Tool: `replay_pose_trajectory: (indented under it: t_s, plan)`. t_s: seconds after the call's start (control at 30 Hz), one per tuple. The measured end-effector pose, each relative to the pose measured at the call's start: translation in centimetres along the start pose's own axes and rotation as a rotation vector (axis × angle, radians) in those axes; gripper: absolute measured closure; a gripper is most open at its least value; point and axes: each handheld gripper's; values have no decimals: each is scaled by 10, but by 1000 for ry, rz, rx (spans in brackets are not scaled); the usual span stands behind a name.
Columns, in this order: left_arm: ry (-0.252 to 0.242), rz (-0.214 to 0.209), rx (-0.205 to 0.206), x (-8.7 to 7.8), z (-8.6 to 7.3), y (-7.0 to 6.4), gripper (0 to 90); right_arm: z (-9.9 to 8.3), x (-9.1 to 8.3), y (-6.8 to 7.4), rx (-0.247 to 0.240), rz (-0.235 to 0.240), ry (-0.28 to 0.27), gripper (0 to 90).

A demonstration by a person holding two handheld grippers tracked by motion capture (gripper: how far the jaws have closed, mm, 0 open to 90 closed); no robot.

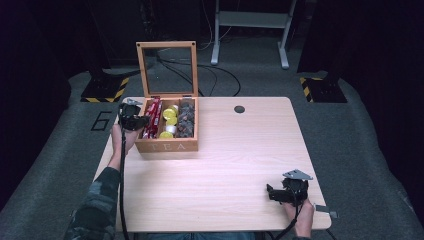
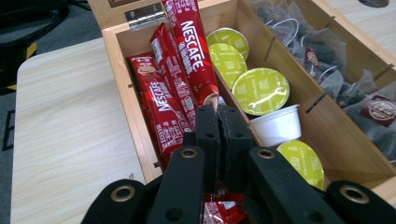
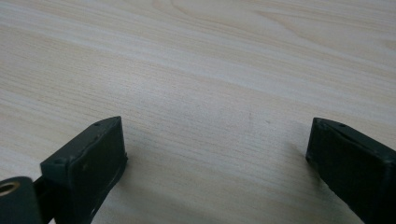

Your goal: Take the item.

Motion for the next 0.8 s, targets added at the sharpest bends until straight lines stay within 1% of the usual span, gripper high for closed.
replay_pose_trajectory:
  t_s: [0.27, 0.33, 0.4, 0.47, 0.5, 0.63, 0.7, 0.77, 0.8]
  plan:
    - [-24, -14, 2, -8, -2, -5, 874, 0, 0, 0, 2, -1, -1, 39]
    - [-30, -19, 10, -11, -2, -6, 873, 0, 0, 0, 2, -1, -1, 39]
    - [-39, -22, 10, -13, -2, -8, 873, 0, 0, 0, 3, -1, -1, 39]
    - [-46, -21, 23, -16, -2, -11, 873, 0, 0, 0, 3, -1, -1, 39]
    - [-55, -19, 21, -16, -2, -12, 873, 0, 0, 0, 1, -1, -1, 39]
    - [-59, -33, 42, -22, -1, -17, 872, 0, 0, 0, 1, -2, -1, 39]
    - [-63, -37, 40, -22, 0, -19, 872, 0, 0, 0, 1, -1, -1, 39]
    - [-66, -44, 57, -25, 1, -23, 872, 0, 0, 0, 2, -2, -2, 39]
    - [-66, -44, 57, -25, 1, -23, 872, 0, 0, 0, 2, -2, -2, 39]
Point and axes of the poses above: each handheld gripper's, and its own axes: x roughly forward along the jaws, z roughly out of its top, y roughly to its left, and after that the axes turned 7 degrees about y, right-handed
